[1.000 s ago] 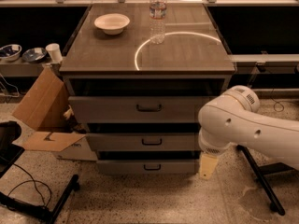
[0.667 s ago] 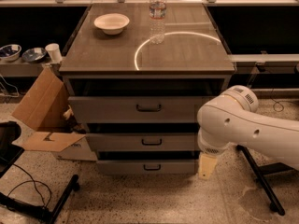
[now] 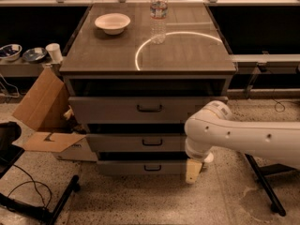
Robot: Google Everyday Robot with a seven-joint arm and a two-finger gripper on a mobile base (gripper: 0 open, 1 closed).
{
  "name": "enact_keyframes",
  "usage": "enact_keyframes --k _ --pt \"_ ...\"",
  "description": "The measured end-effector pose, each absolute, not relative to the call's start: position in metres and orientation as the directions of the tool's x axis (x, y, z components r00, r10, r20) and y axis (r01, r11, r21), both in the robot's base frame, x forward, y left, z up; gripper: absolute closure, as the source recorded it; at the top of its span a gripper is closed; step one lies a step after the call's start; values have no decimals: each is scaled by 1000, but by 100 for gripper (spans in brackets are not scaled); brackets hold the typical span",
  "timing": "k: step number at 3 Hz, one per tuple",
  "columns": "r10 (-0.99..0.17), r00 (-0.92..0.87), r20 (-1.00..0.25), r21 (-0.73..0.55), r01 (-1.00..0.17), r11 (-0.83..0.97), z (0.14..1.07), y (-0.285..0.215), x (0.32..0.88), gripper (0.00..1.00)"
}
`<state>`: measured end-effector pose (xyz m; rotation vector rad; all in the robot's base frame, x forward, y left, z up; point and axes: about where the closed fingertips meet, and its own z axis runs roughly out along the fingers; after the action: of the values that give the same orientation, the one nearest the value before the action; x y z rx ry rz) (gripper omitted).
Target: Open middle drawer
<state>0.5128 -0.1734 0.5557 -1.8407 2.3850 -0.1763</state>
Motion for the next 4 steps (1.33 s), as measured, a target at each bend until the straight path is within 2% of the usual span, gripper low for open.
enact_keyframes --k 1,4 --pt "-970 -232 -72 -164 -957 241 495 -157 552 0" --pt "-958 -236 -163 -148 -954 261 433 -133 623 0"
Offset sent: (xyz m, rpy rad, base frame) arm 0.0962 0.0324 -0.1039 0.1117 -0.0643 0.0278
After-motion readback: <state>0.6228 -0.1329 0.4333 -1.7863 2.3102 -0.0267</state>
